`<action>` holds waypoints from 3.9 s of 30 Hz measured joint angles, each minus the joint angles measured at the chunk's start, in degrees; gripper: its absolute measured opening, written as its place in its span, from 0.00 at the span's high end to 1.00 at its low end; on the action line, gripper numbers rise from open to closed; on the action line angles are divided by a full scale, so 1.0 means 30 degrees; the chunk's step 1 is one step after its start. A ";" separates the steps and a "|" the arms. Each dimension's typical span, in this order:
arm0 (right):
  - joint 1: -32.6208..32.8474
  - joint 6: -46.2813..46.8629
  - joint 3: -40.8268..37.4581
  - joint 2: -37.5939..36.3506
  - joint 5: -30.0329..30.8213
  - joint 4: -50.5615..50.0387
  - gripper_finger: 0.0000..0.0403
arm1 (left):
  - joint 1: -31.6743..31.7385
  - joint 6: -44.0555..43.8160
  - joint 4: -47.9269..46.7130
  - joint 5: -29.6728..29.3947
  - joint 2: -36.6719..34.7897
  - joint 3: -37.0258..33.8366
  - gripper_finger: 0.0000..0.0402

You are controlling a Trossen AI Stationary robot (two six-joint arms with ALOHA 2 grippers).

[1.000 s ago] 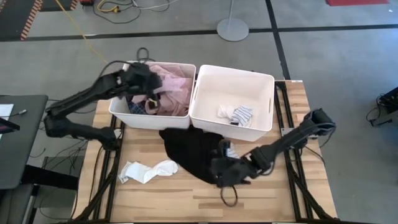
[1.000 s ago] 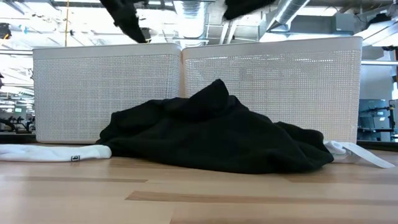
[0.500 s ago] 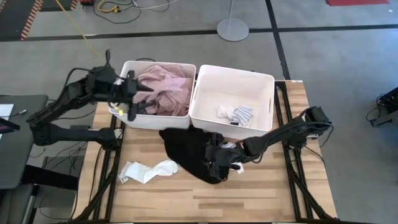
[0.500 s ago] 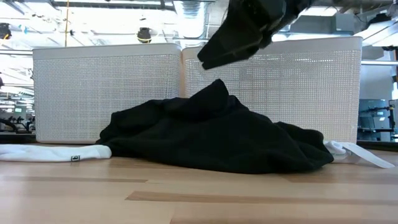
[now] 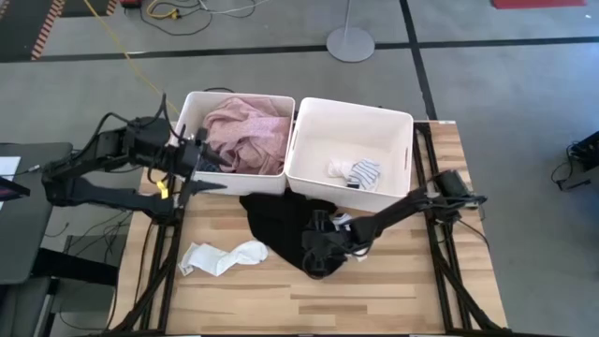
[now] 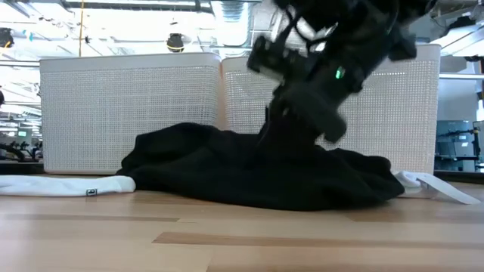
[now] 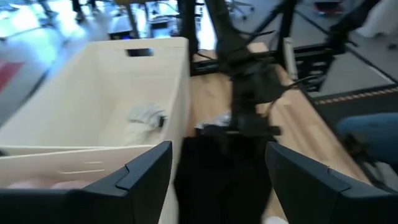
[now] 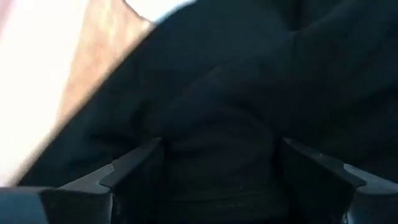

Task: Sort clothes
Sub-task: Put the black shirt into the left white laundry bin

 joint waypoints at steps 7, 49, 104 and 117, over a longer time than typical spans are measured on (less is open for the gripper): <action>-0.0609 0.1018 0.0117 0.1722 0.0095 -0.0030 0.22 | -0.2210 -0.1113 -0.0743 -0.0031 0.0000 0.0000 0.37; -0.2351 -1.5125 1.0229 -0.6294 0.0440 -0.0977 0.91 | -1.0060 -0.5291 -0.2196 -0.4211 0.0153 -0.3921 0.37; -1.5190 -0.5777 1.6892 0.7650 -1.3038 0.3755 0.90 | -1.3748 -1.1911 0.2587 -0.6827 0.0630 -0.8291 0.37; -1.3940 -0.8146 1.7697 0.5576 -1.3045 0.0679 0.55 | -1.3755 -1.2270 0.2047 -0.6759 0.3264 -0.8291 0.37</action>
